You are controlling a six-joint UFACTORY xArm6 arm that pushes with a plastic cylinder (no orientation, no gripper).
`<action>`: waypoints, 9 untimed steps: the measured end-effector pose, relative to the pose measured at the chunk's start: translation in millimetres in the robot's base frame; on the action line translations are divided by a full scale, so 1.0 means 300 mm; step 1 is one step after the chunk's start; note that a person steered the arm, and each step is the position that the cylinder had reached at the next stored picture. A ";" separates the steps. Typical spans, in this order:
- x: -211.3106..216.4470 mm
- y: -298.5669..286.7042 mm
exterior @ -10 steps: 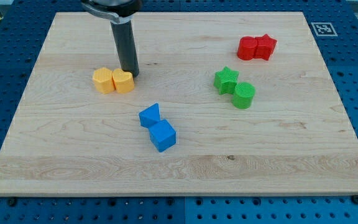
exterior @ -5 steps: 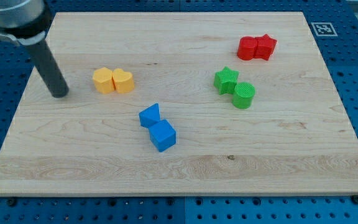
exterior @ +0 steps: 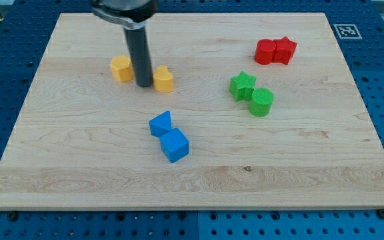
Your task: Place the yellow heart at the center right corner
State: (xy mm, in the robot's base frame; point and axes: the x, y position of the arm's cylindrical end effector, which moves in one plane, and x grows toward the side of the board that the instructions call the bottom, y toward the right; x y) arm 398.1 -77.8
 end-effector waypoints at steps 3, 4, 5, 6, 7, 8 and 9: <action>-0.065 0.334; -0.118 0.392; -0.183 0.435; -0.196 0.525; -0.186 0.630; -0.112 0.657; -0.064 0.644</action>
State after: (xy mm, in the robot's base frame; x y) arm 378.8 115.4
